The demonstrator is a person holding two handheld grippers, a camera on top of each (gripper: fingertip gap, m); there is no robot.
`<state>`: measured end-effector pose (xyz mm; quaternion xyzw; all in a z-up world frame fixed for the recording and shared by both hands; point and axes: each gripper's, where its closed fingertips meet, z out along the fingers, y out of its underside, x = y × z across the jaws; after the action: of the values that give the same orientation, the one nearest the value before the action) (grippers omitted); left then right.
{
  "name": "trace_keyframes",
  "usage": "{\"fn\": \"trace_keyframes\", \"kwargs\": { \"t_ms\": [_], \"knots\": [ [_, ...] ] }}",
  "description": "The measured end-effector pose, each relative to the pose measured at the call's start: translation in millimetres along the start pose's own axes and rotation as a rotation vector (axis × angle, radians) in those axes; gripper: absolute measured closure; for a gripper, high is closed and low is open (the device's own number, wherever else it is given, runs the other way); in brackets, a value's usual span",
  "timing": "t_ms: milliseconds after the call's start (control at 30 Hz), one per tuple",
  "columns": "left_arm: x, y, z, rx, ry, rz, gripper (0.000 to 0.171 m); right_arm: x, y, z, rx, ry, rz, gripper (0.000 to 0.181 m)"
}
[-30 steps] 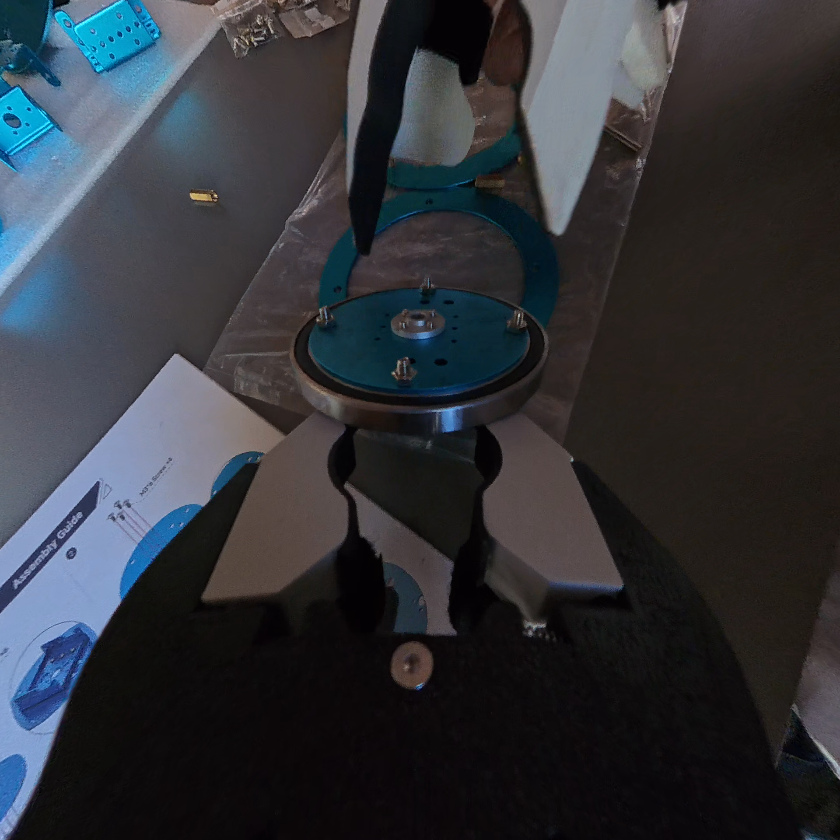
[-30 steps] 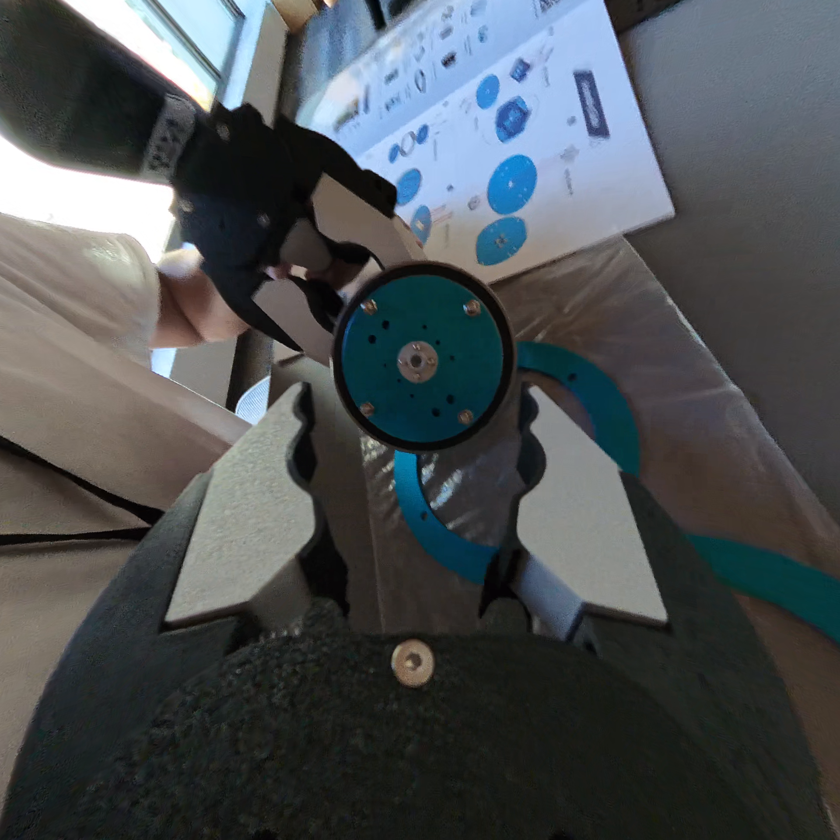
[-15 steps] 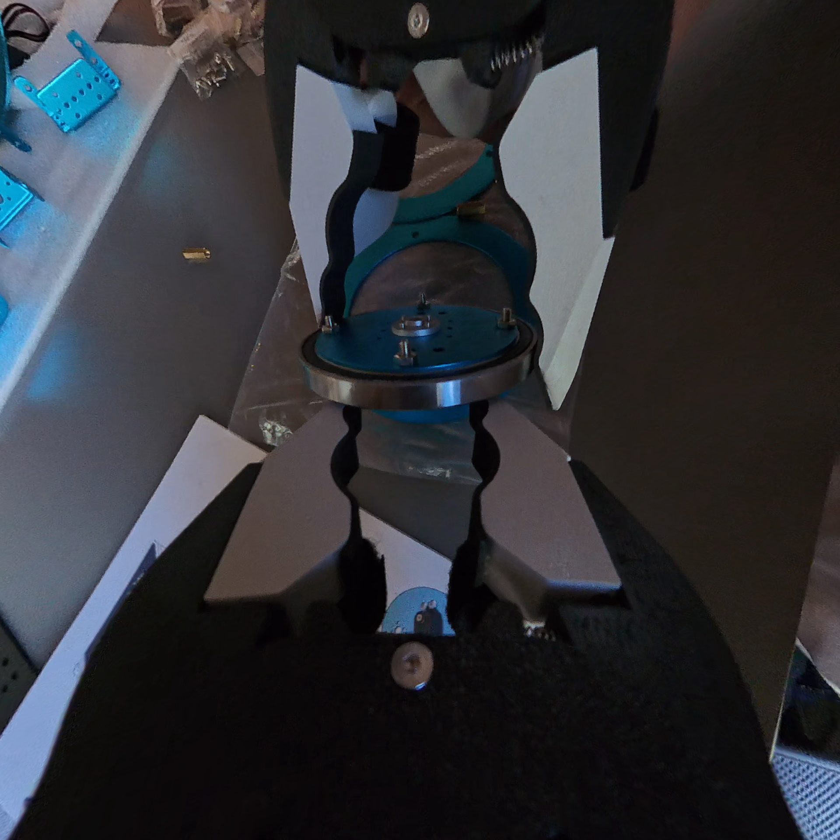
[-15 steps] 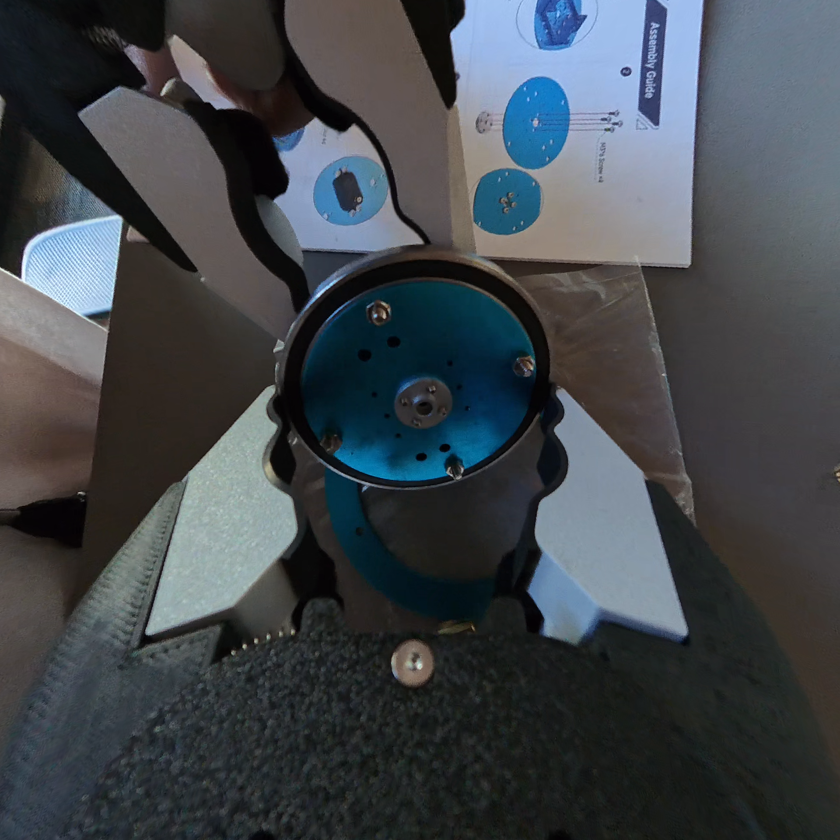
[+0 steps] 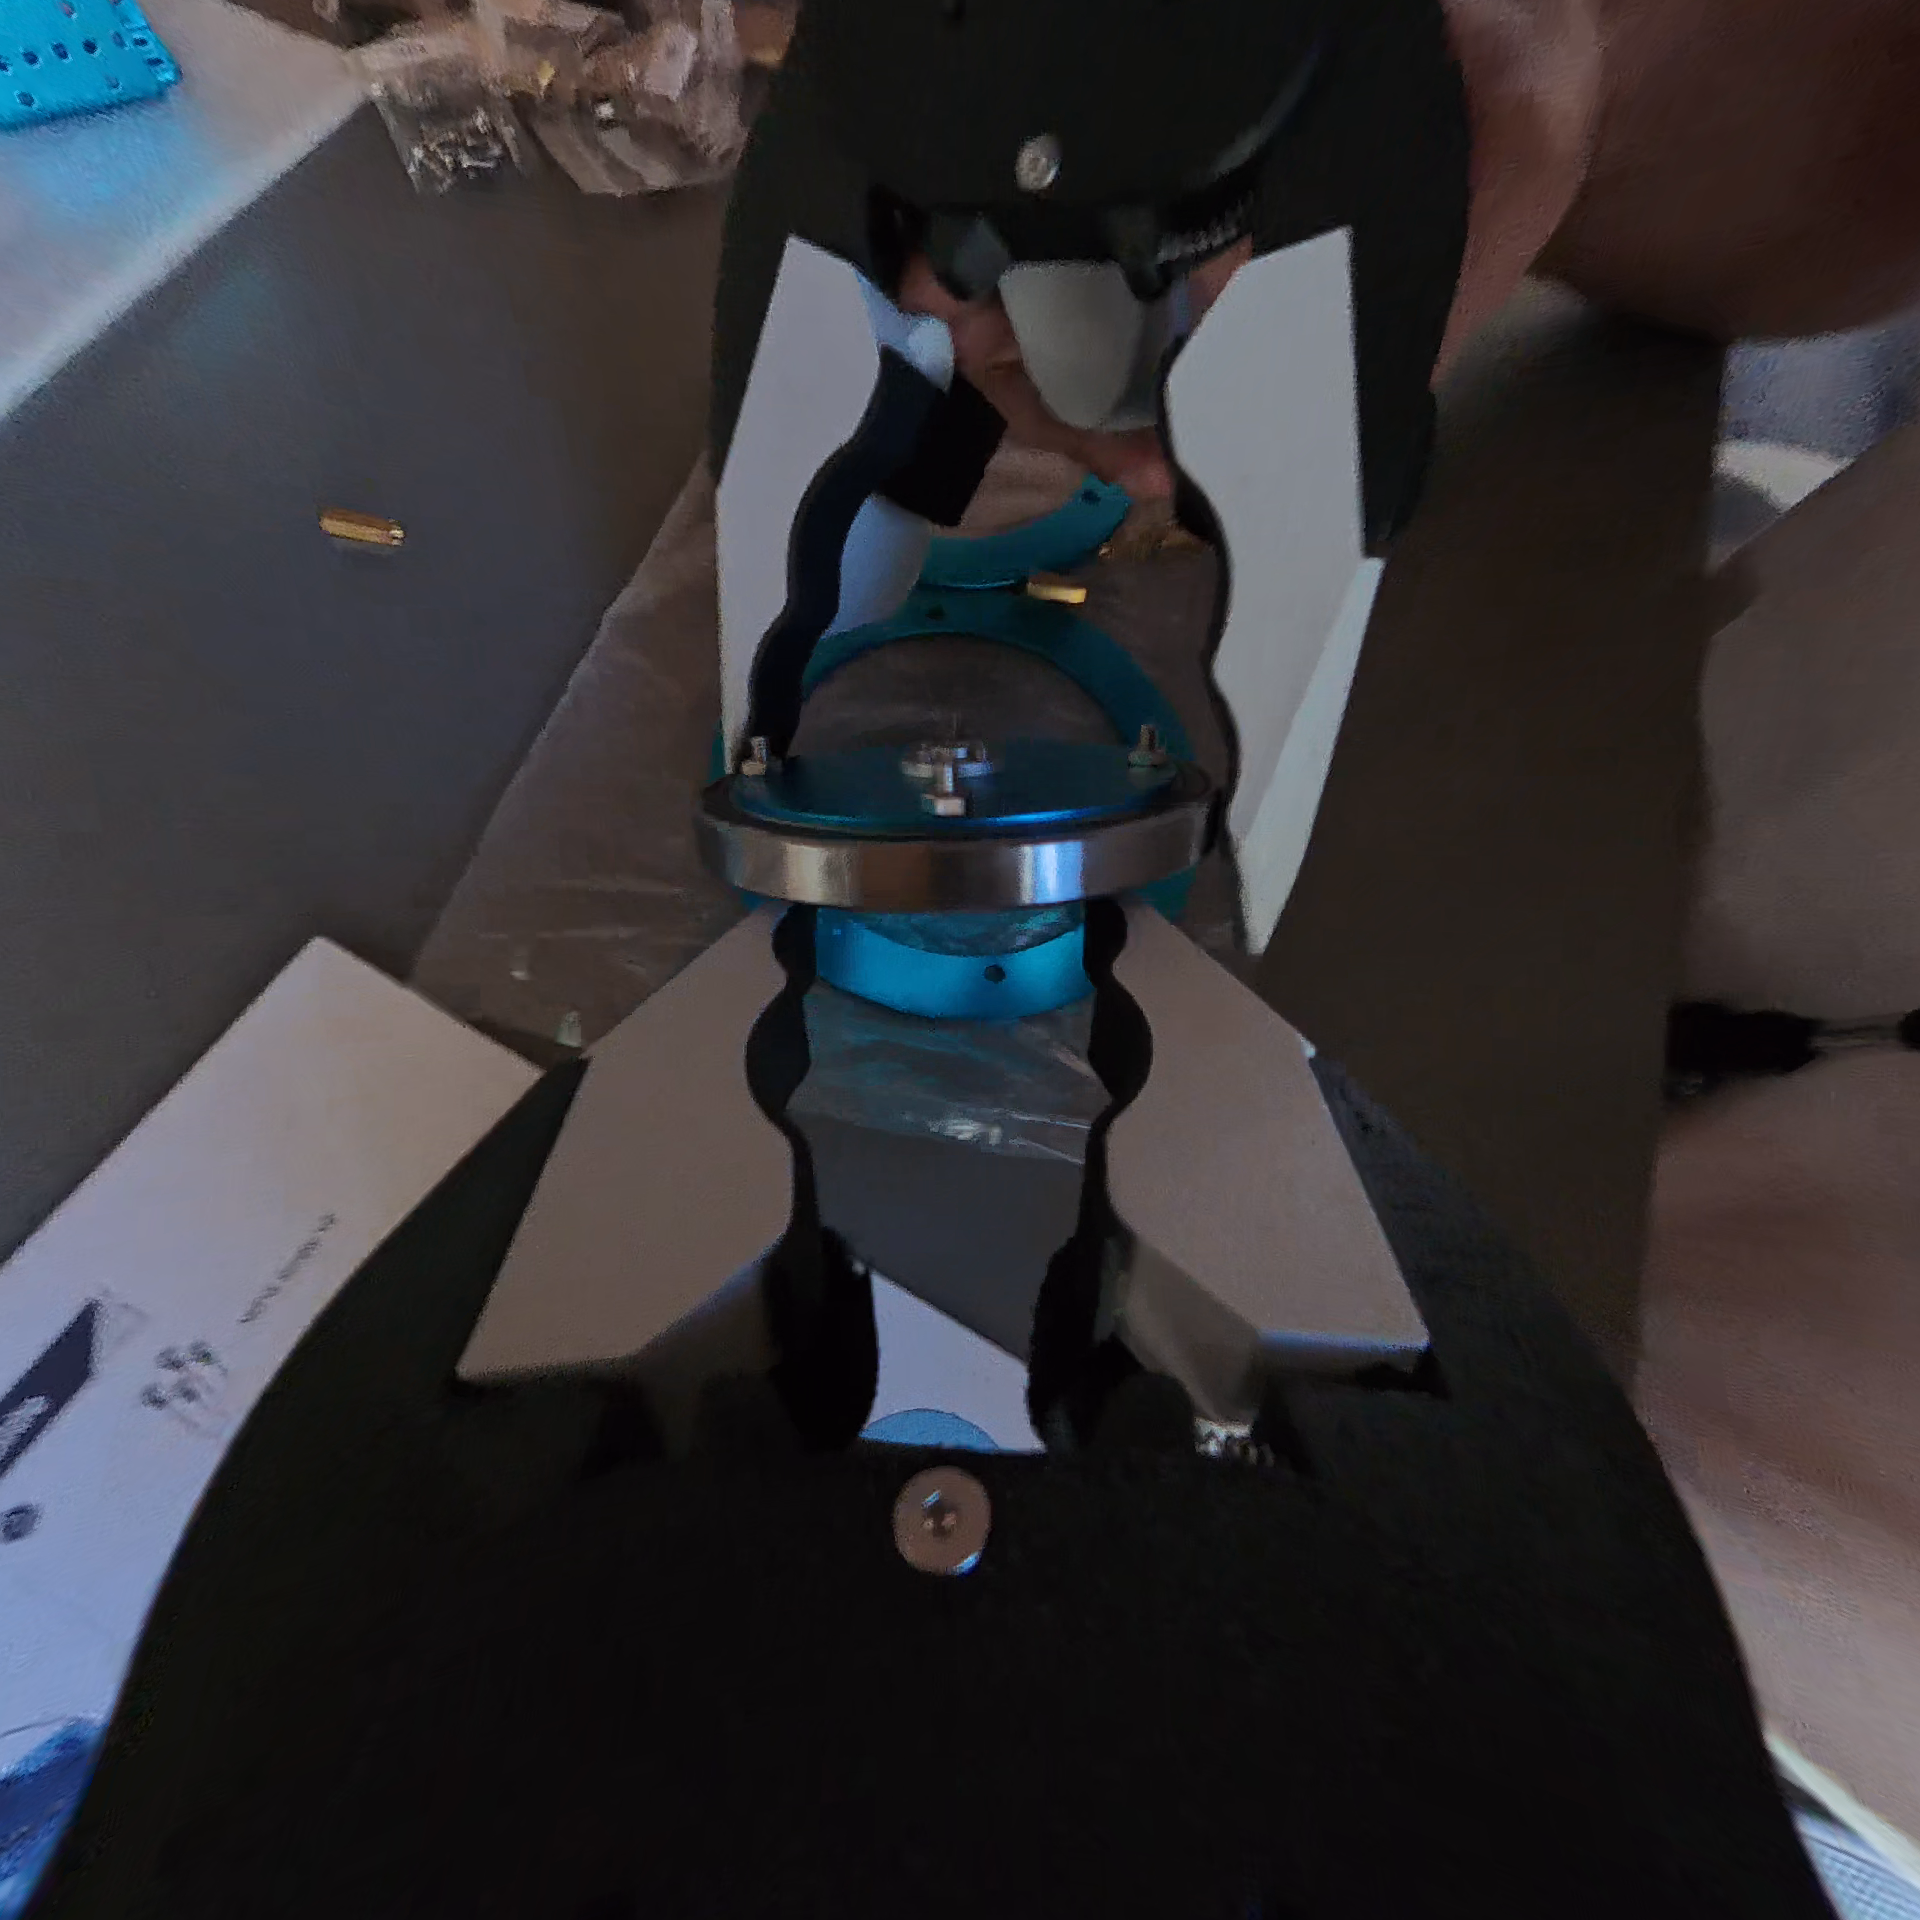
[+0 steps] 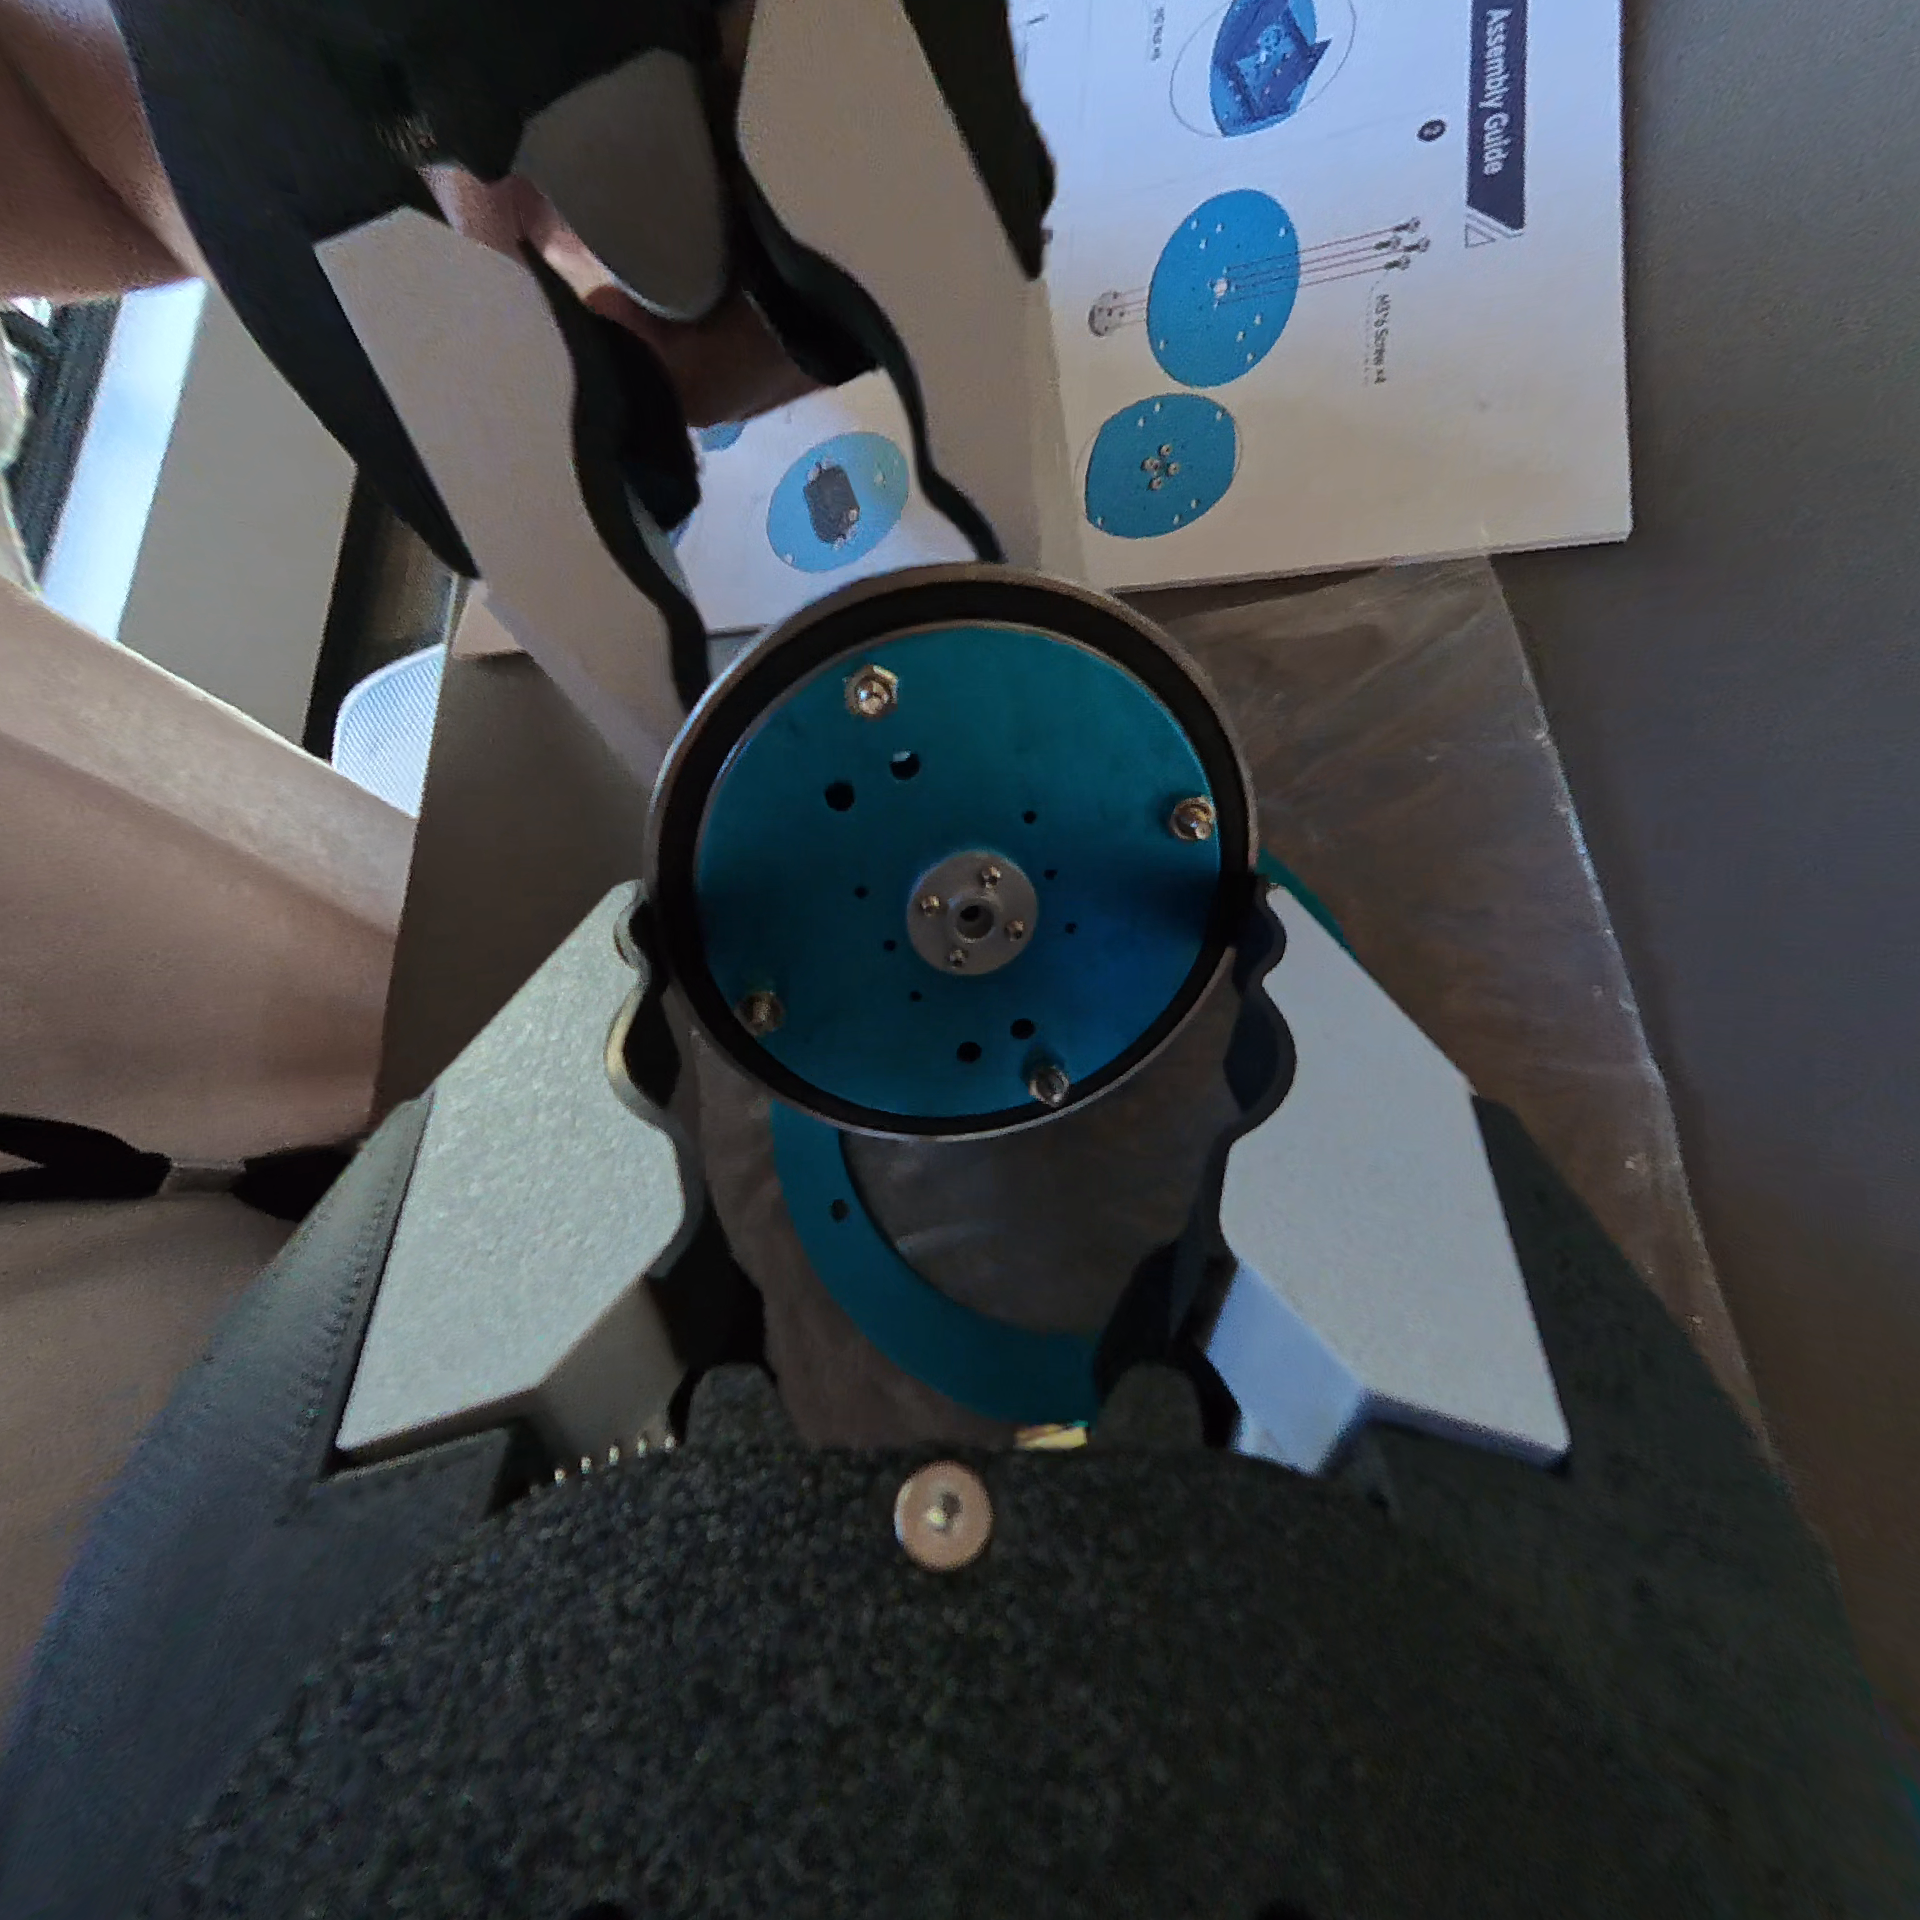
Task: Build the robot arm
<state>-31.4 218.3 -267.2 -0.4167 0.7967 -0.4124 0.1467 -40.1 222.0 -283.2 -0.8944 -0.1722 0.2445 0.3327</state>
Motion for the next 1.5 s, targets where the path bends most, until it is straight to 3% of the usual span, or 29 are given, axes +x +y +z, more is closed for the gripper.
{"fn": "trace_keyframes", "kwargs": {
  "t_ms": [333, 500, 733, 867, 933, 1000, 1033, 1333, 1500],
  "knots": [
    [2, -28, 9, -0.042, 0.020, 0.210, 0.120, 7, 7, -16, -0.029, 0.087, -0.104, 0.072],
    [-3, -39, 10, 0.012, 0.027, 0.305, 0.116, 11, 10, -22, -0.006, 0.087, -0.042, 0.073],
    [-1, -60, 3, 0.122, 0.185, 0.398, 0.105, 4, 16, -28, 0.032, 0.011, 0.007, 0.080],
    [-3, -70, -1, 0.218, 0.353, 0.377, 0.106, -4, 18, -32, 0.051, -0.063, 0.016, 0.102],
    [1, -57, 6, 0.144, 0.453, 0.394, 0.108, -5, 16, -34, 0.075, -0.081, 0.019, 0.117],
    [11, -49, 3, 0.096, 0.552, 0.417, 0.138, -3, 16, -37, 0.080, -0.069, 0.018, 0.127],
    [10, -50, 4, 0.086, 0.532, 0.438, 0.149, -1, 17, -39, 0.078, -0.056, 0.020, 0.131],
    [-9, -42, 0, -0.169, 0.402, 0.413, 0.149, 13, 14, -43, 0.111, 0.139, -0.038, 0.152],
    [-30, -22, -8, -0.358, 0.218, 0.563, 0.149, 17, 3, -50, 0.121, 0.241, -0.035, 0.155]
  ]
}}
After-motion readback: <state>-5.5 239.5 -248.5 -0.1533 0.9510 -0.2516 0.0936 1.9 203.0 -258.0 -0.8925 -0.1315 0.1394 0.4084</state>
